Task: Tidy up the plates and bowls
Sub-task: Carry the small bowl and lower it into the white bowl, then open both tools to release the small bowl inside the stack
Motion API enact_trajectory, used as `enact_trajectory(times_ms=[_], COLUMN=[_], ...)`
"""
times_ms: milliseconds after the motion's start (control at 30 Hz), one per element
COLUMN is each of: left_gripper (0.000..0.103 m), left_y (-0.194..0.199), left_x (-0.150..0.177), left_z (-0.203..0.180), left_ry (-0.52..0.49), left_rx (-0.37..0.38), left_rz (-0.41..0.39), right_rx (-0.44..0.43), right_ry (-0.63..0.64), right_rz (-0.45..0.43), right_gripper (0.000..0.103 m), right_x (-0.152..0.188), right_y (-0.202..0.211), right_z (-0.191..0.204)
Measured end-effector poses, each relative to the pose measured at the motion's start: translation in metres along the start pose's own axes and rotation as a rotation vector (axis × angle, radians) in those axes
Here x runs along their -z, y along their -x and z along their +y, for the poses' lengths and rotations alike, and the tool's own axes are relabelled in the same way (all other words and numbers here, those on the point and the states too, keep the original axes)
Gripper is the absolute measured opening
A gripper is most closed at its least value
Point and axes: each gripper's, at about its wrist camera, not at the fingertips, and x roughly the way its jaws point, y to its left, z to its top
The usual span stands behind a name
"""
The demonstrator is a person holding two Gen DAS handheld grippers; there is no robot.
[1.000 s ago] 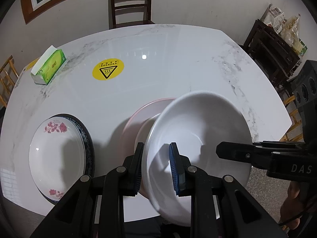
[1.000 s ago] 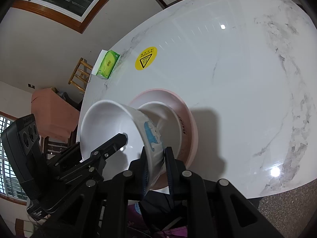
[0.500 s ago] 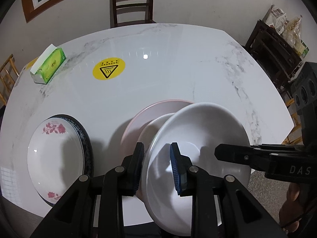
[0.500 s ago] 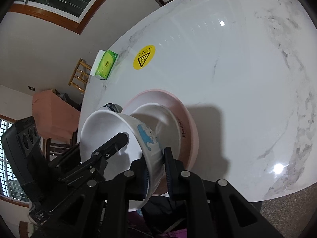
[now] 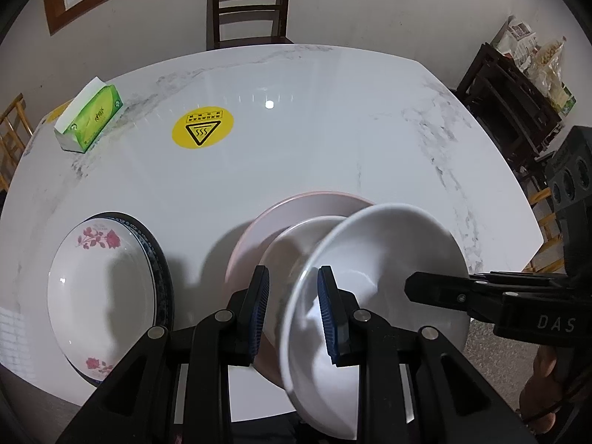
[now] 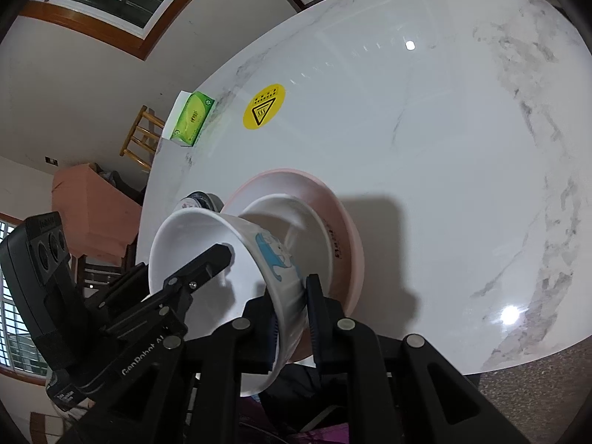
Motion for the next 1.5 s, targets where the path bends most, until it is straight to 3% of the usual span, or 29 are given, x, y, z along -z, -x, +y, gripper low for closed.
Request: enact_trajectory(times_ms=[767,1033,1133,1233,1500], left_gripper=[0.027,0.029,0.031,0.032,0.033], left_y=[-0.010,-0.011,-0.011,-0.011,-0.010], left_x=[0.000,0.002,0.001,0.001,0.001], left_z=[0.006,0.008,0.009,0.009,0.011], left_ry=[-0.001,0.000,0.002,0.001,0.001], left_rx=[-0.017,-0.017,-0.020,-0.022,-0.025], left_rz=[0.025,0.031,0.030,0.027,0.024], right_rx=[0.105,0.108,0.088,0.098,0.124], right_ry=[0.038,0.039,0.028,0.035,0.087], right_rz=[0.076,0.083,0.087,0.070,0.005], right_gripper=[0.014,0.015,0.020,0.027,0.028], right_x=[-0.019,-0.022,-0.023,-0.024,-0.023], right_y=[-0.015,-0.019,-0.019,-0.017,-0.003], right_z=[0.005,0.006,0.006,0.008,0.012])
